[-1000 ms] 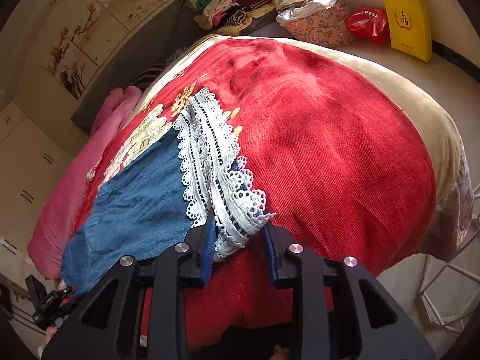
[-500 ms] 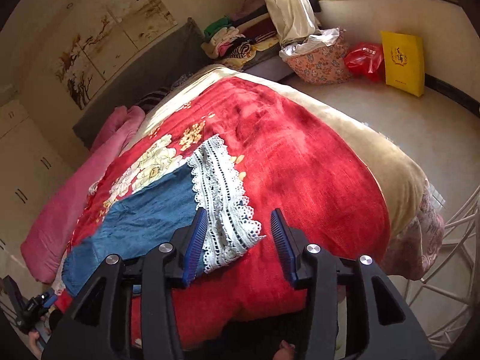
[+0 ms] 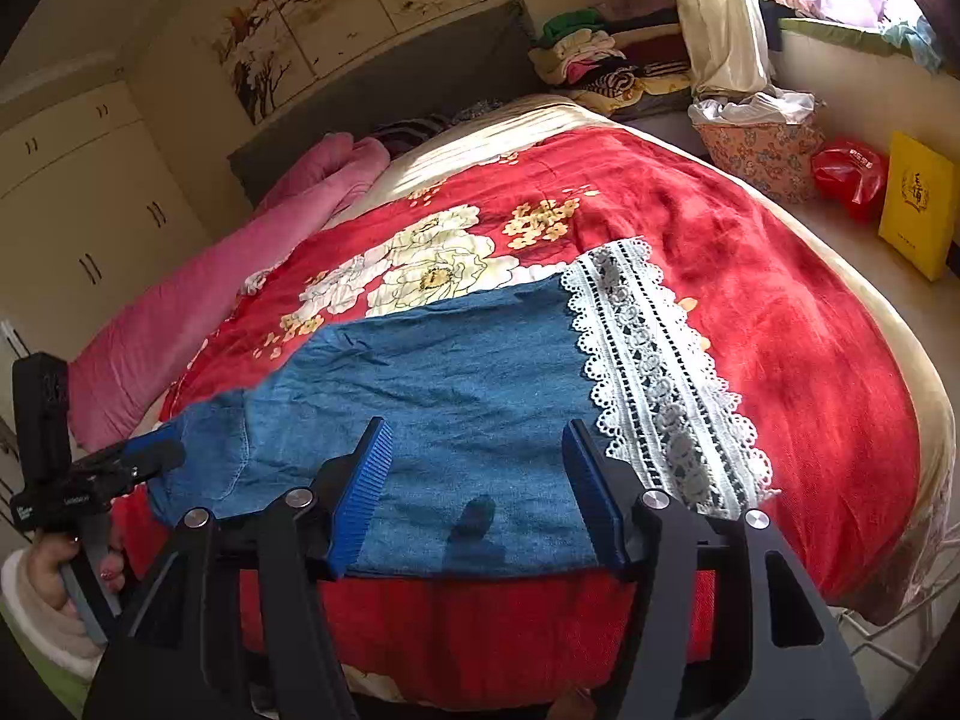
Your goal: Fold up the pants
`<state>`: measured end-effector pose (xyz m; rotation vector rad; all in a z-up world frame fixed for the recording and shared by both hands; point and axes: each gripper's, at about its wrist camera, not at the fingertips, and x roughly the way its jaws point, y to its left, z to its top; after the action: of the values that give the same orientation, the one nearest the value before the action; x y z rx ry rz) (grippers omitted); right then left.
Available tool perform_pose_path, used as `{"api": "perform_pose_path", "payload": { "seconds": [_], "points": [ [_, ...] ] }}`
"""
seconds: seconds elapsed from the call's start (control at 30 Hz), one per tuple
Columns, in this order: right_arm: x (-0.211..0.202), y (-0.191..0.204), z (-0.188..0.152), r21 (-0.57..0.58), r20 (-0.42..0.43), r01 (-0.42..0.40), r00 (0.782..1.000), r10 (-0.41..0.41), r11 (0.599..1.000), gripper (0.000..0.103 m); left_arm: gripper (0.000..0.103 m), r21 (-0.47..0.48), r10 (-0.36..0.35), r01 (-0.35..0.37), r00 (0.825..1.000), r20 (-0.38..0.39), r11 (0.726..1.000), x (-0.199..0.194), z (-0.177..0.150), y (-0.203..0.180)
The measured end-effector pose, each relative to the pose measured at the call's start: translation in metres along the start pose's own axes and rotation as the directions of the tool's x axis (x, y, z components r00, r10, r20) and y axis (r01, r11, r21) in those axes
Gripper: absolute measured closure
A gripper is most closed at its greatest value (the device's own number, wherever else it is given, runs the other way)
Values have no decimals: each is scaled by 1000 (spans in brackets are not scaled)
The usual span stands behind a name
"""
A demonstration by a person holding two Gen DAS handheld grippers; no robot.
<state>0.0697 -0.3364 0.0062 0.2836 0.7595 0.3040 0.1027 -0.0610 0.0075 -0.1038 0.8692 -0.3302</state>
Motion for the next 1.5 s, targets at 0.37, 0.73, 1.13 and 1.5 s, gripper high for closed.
{"api": "perform_pose_path", "payload": {
  "seconds": [0.37, 0.73, 1.13, 1.5],
  "points": [
    [55, -19, 8, 6, -121, 90, 989, -89, 996, 44, 10, -159, -91, 69, 987, -130, 985, 83, 36, 60],
    [62, -35, -1, 38, -118, 94, 989, -89, 995, 45, 28, -166, -16, 12, 1000, -23, 986, 45, 16, 110],
    [18, -32, 9, 71, -13, 96, 995, -95, 993, 43, 10, -67, 0, 6, 996, 89, 998, 0, 3, 78],
    [-48, -39, 4, 96, 86, 124, 987, -132, 988, 28, 10, 15, -46, 44, 986, 158, 999, -44, 21, 18]
  ]
}}
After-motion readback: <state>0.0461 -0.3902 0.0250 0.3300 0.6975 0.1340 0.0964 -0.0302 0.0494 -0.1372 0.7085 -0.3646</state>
